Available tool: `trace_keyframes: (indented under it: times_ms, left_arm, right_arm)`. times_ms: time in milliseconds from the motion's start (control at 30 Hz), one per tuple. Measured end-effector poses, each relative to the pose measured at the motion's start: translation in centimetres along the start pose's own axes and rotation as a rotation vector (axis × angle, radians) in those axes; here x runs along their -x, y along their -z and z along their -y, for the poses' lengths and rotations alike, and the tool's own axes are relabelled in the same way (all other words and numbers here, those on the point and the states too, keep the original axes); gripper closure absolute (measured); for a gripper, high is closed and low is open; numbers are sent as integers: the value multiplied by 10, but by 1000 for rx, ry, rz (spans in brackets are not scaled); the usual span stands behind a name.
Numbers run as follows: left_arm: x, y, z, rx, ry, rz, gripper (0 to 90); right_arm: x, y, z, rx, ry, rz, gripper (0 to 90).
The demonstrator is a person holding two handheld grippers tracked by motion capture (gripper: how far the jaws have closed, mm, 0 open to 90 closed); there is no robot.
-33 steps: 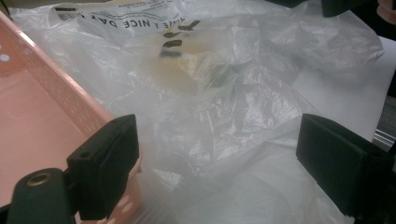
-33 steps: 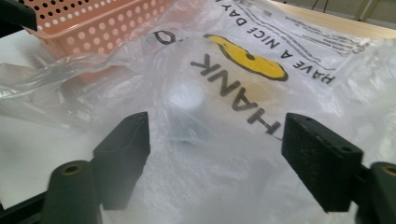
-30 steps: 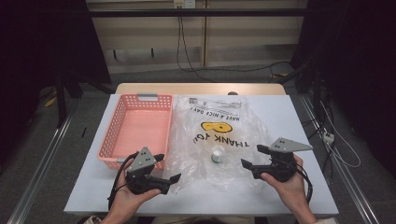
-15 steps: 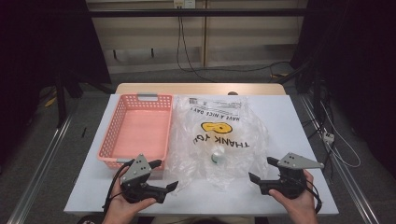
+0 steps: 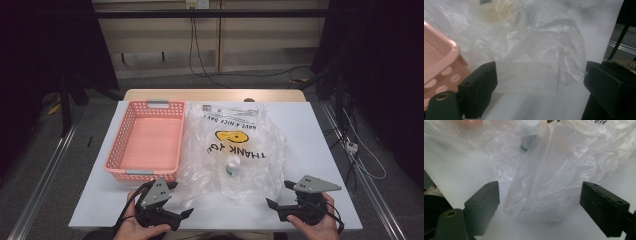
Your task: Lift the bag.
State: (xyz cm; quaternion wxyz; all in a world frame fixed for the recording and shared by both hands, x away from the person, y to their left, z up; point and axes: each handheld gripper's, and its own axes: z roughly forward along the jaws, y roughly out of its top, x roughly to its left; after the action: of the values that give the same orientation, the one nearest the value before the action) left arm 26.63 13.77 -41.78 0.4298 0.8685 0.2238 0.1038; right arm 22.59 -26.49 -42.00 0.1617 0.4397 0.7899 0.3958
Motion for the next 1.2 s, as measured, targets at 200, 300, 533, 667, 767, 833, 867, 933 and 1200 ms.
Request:
trace_keyframes:
  times_ms: [200, 300, 533, 667, 767, 833, 867, 933, 1200]
  left_arm:
    - [1, 1, 1, 1, -28, -2, 344]
    - [-1, -1, 3, -17, -19, 3, 478]
    - [-4, -6, 4, -37, -23, 2, 559]
    - [-7, -10, 3, -45, -21, 4, 662]
    - [-11, -14, 3, -51, -12, 22, 733]
    - [-13, -14, 3, -56, 1, 38, 805]
    - [-13, -15, 3, -56, 7, 44, 842]
    - [-13, -13, 2, -55, 13, 53, 898]
    - [-18, -8, -8, 5, 36, 67, 900]
  right_arm:
    - [-7, -9, 7, -64, 25, -49, 230]
    - [-10, -13, 6, -74, 33, -45, 300]
    - [-8, -29, 3, -133, 67, -43, 428]
    - [-7, -41, 2, -173, 85, -41, 538]
    - [-4, -45, 2, -192, 80, -32, 648]
    - [-2, -46, 2, -199, 61, -27, 734]
    - [0, -47, 2, -198, 56, -21, 795]
    - [4, -46, 2, -198, 26, -18, 885]
    - [12, -38, -4, -130, -47, -76, 900]
